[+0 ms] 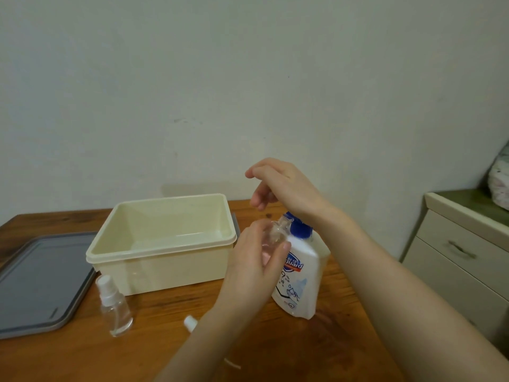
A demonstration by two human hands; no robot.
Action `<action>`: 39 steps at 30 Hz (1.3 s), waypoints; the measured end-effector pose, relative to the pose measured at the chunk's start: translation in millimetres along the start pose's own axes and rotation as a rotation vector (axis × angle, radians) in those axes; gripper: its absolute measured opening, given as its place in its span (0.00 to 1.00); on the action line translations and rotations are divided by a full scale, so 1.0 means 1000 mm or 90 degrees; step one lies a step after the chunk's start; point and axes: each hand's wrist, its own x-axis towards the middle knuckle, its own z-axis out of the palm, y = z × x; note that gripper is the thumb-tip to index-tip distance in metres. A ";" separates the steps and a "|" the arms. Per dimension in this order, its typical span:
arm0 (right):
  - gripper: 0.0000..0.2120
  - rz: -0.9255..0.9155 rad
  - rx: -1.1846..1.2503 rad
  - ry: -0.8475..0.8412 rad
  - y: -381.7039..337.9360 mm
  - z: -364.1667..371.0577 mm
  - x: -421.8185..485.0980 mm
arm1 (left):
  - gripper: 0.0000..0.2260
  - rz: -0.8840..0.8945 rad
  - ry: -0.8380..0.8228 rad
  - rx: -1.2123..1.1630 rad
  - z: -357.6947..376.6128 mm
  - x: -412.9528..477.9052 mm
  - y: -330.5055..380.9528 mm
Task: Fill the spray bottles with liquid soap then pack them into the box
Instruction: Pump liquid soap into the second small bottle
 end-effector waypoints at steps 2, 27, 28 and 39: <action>0.12 0.000 0.015 -0.001 -0.002 -0.002 -0.001 | 0.16 -0.001 0.004 0.006 -0.001 -0.001 0.002; 0.12 0.009 -0.015 -0.046 -0.011 -0.002 0.001 | 0.16 -0.003 -0.004 0.016 -0.004 0.000 0.006; 0.12 0.007 -0.001 -0.047 -0.013 -0.004 0.002 | 0.16 -0.002 -0.001 0.016 -0.004 0.000 0.007; 0.11 -0.012 -0.012 -0.041 -0.008 -0.002 0.002 | 0.15 -0.001 0.005 0.027 -0.002 0.001 0.004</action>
